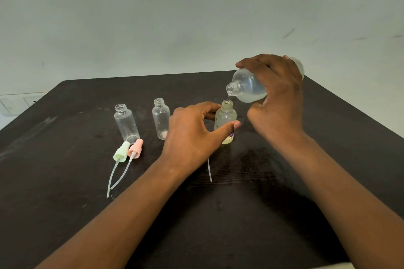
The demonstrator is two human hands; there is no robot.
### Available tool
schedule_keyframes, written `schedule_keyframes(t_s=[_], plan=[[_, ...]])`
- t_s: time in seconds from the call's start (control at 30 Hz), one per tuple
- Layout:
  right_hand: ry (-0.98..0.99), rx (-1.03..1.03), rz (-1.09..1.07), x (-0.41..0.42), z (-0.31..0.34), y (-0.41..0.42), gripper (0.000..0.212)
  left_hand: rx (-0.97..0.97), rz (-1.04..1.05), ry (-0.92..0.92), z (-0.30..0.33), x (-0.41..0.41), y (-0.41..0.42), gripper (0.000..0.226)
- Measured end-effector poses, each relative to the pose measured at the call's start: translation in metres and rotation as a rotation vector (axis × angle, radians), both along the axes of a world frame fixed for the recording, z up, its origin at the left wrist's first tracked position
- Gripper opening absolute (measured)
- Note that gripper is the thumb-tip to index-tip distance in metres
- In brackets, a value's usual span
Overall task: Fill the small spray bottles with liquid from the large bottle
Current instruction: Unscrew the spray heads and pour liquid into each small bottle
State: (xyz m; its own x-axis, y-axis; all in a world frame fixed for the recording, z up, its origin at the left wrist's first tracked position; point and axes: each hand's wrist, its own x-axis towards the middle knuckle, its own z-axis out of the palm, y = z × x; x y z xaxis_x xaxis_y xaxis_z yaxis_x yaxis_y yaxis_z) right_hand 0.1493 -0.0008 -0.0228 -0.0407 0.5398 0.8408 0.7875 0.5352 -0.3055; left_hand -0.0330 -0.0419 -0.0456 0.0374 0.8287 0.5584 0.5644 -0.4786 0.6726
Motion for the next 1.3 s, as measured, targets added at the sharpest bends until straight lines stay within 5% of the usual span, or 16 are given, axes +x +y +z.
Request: schedule_keyframes(t_s=[0.7,1.3], plan=[[0.503,-0.253,-0.110,0.0008,0.0029,0.0015,0.074,-0.058,0.103,0.078,-0.0065,0.0034,0.0075,0.040],[0.488,-0.394,-0.218,0.0005,-0.0045,0.0020,0.075,-0.115,0.114,0.092,-0.0051,0.0020,0.0076,0.045]])
